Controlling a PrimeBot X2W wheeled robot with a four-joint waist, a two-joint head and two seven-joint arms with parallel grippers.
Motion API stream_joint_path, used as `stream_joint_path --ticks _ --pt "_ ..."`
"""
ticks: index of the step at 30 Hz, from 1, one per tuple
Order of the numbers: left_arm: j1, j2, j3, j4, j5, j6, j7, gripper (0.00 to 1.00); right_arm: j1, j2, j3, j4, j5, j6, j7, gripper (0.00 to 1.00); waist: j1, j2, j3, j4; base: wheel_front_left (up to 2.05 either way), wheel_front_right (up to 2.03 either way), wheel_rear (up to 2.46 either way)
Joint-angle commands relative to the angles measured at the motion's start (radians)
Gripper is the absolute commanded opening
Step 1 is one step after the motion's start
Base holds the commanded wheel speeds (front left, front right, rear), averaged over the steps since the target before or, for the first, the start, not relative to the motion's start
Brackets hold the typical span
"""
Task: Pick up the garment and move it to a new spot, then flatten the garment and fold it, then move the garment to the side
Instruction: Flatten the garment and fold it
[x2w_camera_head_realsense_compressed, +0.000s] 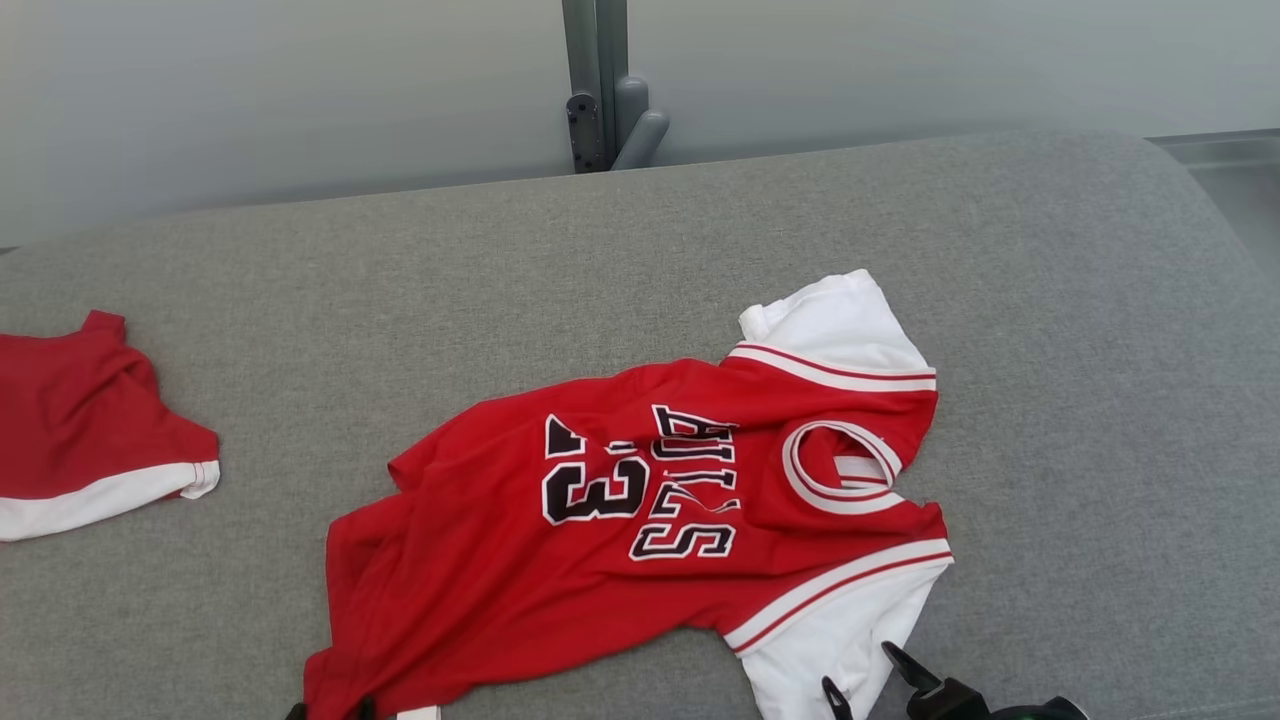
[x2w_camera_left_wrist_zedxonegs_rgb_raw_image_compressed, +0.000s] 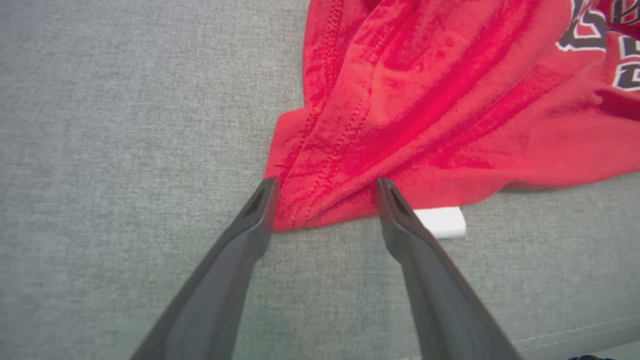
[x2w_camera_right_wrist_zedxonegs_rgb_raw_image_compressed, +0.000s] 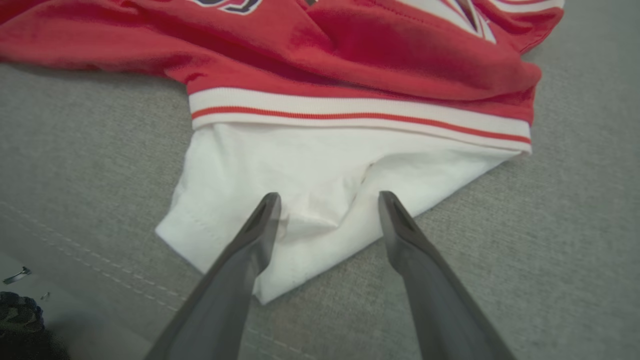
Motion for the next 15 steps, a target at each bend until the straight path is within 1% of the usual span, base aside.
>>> stream_joint_path --ticks 1,3,7,9,11,13,15 --pt "0.009 0.008 0.009 0.001 -0.008 0.006 0.001 1.00 0.006 0.000 0.004 0.007 0.004 -0.001 -0.003 1.00 0.0000 0.0117 -0.001 -0.002 0.00 0.00 0.00" --pt "0.014 0.013 0.011 0.009 -0.014 0.009 0.004 1.00 0.003 0.000 0.007 0.012 0.007 -0.002 -0.003 0.91 0.0000 0.0117 -0.002 -0.006 0.00 0.00 0.00" --pt "0.021 0.018 0.019 0.019 -0.024 0.014 0.000 1.00 -0.001 -0.002 0.011 0.022 0.014 -0.001 -0.003 0.80 0.0000 0.0117 -0.004 -0.011 0.00 0.00 0.00" --pt "0.022 0.020 0.020 0.021 -0.024 0.016 -0.001 1.00 -0.001 -0.002 0.011 0.024 0.015 -0.001 -0.003 0.79 0.0000 0.0117 -0.005 -0.011 0.00 0.00 0.00" --pt "0.025 0.017 0.022 0.025 -0.029 0.020 -0.004 1.00 0.001 -0.003 0.011 0.028 0.015 -0.001 -0.003 0.75 0.0000 0.0117 -0.006 -0.011 0.00 0.00 0.00" --pt "0.026 0.015 0.022 0.028 -0.032 0.021 -0.007 1.00 0.001 -0.004 0.012 0.030 0.018 -0.001 -0.003 0.74 0.0000 0.0117 -0.007 -0.010 0.00 0.00 0.00" --pt "0.025 0.014 0.020 0.034 -0.032 0.021 -0.009 1.00 -0.001 -0.004 0.012 0.032 0.019 -0.001 -0.003 0.69 0.0000 0.0117 -0.007 -0.009 0.00 0.00 0.00"
